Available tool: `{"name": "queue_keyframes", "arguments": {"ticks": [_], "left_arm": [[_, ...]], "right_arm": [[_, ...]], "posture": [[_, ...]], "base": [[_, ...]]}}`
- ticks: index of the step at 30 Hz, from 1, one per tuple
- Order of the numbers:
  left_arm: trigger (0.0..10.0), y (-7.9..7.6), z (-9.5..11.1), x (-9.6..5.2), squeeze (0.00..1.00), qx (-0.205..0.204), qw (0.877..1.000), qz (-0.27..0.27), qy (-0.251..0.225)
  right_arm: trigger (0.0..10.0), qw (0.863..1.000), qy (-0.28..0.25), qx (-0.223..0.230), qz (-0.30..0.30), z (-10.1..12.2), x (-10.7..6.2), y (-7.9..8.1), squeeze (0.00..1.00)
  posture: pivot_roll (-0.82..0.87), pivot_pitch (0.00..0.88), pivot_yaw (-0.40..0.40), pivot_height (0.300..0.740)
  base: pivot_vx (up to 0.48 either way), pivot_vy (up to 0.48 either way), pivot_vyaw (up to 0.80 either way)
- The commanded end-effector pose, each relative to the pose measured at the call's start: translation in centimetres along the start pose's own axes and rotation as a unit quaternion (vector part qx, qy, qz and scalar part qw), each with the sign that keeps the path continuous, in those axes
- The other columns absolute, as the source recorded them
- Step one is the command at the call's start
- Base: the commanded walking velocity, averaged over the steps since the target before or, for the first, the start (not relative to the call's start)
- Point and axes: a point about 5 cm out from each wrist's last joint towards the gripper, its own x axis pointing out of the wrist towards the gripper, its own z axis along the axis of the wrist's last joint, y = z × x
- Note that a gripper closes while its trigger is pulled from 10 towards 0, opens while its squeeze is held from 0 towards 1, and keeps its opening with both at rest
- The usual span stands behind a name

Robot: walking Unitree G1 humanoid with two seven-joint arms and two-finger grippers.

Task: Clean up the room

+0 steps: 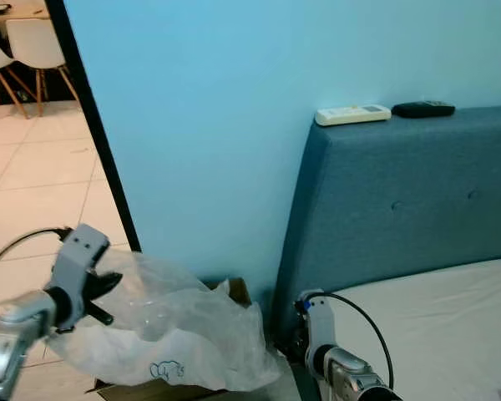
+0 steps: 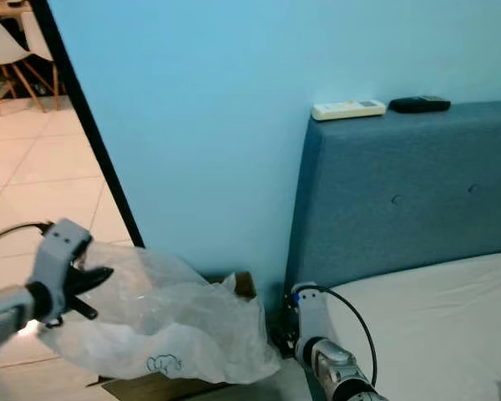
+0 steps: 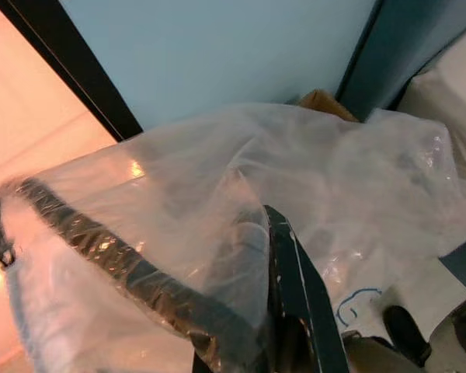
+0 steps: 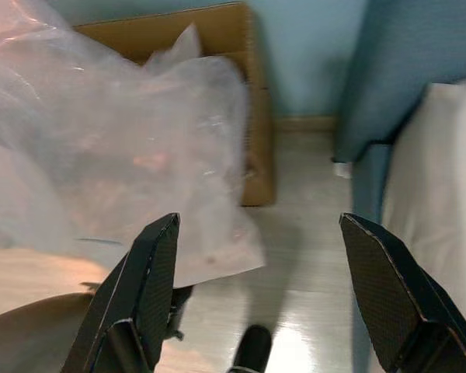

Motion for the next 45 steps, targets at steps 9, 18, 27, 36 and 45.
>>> {"name": "queue_keyframes", "arguments": {"ticks": [9, 18, 27, 36, 45], "left_arm": [[10.0, -4.3, -2.1, 5.5, 0.0, -0.076, 0.996, 0.031, 0.016], [10.0, -6.9, -1.9, 8.5, 0.0, -0.136, 0.99, 0.031, 0.01], [10.0, -9.5, -3.3, 9.2, 0.0, -0.08, 0.995, -0.038, 0.05], [10.0, -8.4, -5.2, 9.1, 0.0, -0.055, 0.994, -0.008, 0.091], [10.0, -8.1, -5.5, 9.2, 0.0, -0.038, 0.995, 0.002, 0.097]], "right_arm": [[10.0, 1.0, 0.012, 0.005, -0.027, -0.2, 0.0, -0.2, 0.0], [10.0, 1.0, -0.004, 0.003, -0.006, 0.9, 0.5, 0.9, 0.0], [10.0, 0.999, -0.031, -0.01, 0.009, 2.7, 0.9, 1.4, 0.0], [10.0, 0.999, -0.029, -0.016, 0.021, 2.7, 1.0, 1.7, 0.0], [10.0, 0.998, -0.03, -0.016, 0.059, 2.7, 1.1, 2.8, 0.0]], "posture": [[0.04, 0.023, -0.056, 0.74], [0.02, 0.035, -0.048, 0.72], [0.02, 0.039, -0.052, 0.68], [0.02, 0.039, -0.053, 0.645], [0.02, 0.044, -0.052, 0.61]], "base": [[0.0, 0.0, 0.0], [0.0, 0.0, 0.0], [0.0, 0.0, 0.0], [0.0, 0.0, 0.0], [0.0, 0.0, 0.0]]}}
